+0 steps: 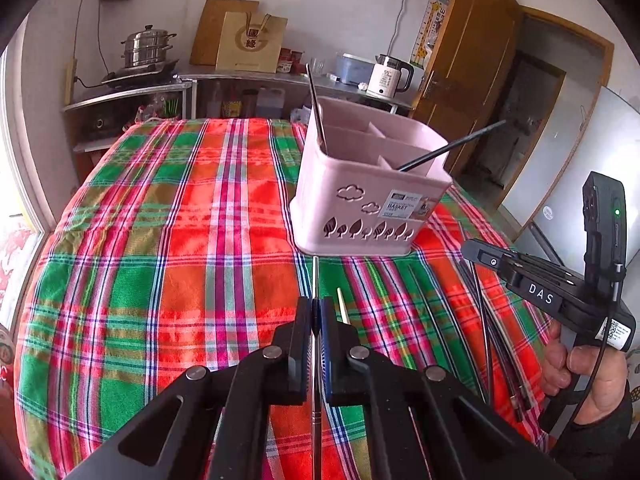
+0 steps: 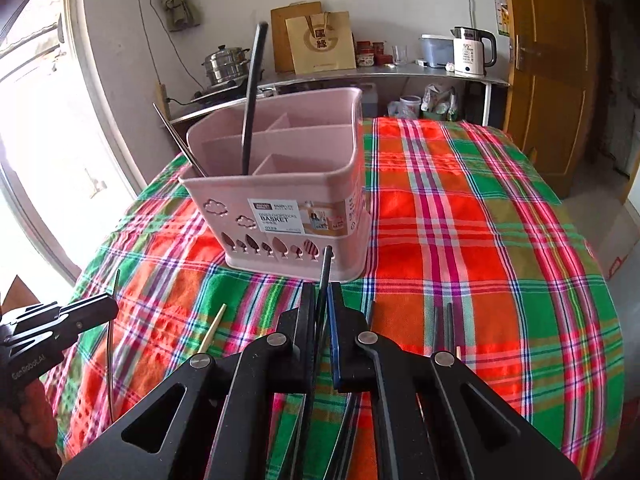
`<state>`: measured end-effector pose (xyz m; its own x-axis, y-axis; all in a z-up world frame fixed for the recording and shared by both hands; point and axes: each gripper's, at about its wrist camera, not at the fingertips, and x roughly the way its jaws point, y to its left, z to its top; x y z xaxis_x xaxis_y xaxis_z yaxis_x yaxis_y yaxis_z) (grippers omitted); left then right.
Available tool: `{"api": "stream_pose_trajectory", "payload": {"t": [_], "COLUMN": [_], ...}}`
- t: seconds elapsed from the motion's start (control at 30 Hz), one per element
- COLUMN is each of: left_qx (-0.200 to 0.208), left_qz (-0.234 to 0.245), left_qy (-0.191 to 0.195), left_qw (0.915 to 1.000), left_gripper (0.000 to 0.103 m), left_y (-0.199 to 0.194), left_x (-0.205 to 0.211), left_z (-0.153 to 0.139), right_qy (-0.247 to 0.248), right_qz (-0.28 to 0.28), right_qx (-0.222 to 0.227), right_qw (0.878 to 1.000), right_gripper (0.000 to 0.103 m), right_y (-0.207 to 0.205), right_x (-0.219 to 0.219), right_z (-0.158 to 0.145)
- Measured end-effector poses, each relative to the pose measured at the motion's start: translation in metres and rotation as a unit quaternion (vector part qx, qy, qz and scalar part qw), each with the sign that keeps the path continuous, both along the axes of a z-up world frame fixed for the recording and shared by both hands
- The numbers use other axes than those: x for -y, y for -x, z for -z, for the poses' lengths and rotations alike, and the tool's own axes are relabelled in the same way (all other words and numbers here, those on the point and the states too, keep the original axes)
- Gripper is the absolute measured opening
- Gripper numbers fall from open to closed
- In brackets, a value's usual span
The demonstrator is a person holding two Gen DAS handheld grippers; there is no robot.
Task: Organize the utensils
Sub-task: 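Lift the metal chopstick toward the basket with the left tool while the right tool carries the black chopstick there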
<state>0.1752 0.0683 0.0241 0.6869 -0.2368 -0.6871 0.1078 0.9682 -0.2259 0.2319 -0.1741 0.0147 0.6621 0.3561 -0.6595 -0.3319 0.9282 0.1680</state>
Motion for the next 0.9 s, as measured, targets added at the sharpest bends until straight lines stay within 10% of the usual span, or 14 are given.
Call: {"api": "stream_pose_trajectory", "payload": {"t": [0.9], "left_qx": [0.086], "left_qz": [0.026], "left_qy": [-0.010], "left_qw": [0.9959], "left_gripper": [0.004], "left_y": [0.027], "left_x": [0.009], "left_z": [-0.088], "right_qy": [-0.034], "right_qz": [-0.022], "right_qx": [0.131], "right_qw": [0.991], "right_gripper": [0.005], "right_y": [0.066], "right_x": [0.009], "right_z": [-0.100]}}
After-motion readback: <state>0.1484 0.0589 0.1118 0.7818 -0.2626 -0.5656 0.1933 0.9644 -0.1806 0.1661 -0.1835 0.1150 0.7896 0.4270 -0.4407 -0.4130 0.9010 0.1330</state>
